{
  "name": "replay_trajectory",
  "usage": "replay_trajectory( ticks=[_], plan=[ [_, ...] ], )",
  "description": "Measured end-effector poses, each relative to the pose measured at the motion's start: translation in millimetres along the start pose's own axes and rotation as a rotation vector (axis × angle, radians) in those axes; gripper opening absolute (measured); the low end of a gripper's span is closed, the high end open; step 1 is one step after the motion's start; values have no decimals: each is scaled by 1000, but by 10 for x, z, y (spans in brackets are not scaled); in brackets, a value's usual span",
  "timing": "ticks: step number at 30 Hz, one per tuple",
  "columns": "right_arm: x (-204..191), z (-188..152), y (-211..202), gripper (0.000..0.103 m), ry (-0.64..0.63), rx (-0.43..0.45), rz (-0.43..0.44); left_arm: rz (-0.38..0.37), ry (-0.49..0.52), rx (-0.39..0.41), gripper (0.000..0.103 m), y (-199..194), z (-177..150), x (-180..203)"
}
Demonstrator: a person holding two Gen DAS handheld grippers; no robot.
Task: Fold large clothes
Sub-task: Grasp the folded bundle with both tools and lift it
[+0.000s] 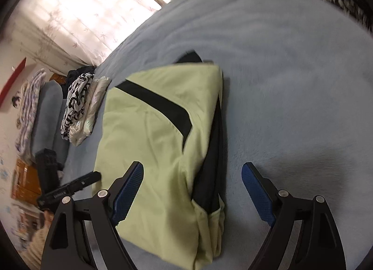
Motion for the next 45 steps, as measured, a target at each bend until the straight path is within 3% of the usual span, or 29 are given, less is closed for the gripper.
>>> replay_trajectory(
  ticks=[3,8,13,15,17,18,20,21,23,25,28,32,40,45],
  plan=[
    [-2,-17,246,87,19,-54,63,-57,-27,-2,83,154,26,-18],
    [-213,89,461,87,-14,-46,182,-134,-61,5,95,329,98,-31],
    [-407,138,582,84,-119,0,182,-139,-3,-42,101,474,117,29],
    [-371,145,574,74,-127,17,166,-151,-23,-42,101,488,138,6],
    [-268,150,576,40,-89,13,174,-134,-23,-35,100,519,128,13],
    [-220,139,559,34,-53,3,199,-96,-6,-32,96,515,125,19],
    [-229,122,497,15,-48,15,201,-25,42,-13,75,476,126,93],
    [-294,93,419,14,-75,35,182,4,67,3,68,436,139,143],
    [-503,23,214,12,-132,79,151,78,142,42,41,277,180,300],
    [-700,-48,39,12,-170,112,130,125,205,74,33,117,181,461],
    [-1002,-234,-274,11,-251,156,82,201,295,122,30,-197,91,689],
    [-1346,-496,-714,11,-284,201,116,238,355,180,30,-777,-97,837],
    [-2276,-1049,-1522,11,-382,304,222,293,390,311,30,-2596,-649,940],
    [-2803,-1189,-1737,11,-421,329,261,309,390,370,30,-3479,-784,837]
  ],
)
Point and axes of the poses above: each gripper's, at about its wrist camera, not at the fingertips, and y roughly the way its jaws point, x to its right, z to its top, the point moved 10 cm from there along y, roughly the way its jaws point, and after that the axes turned 8 degrees about -z, right-handed, at the moved point
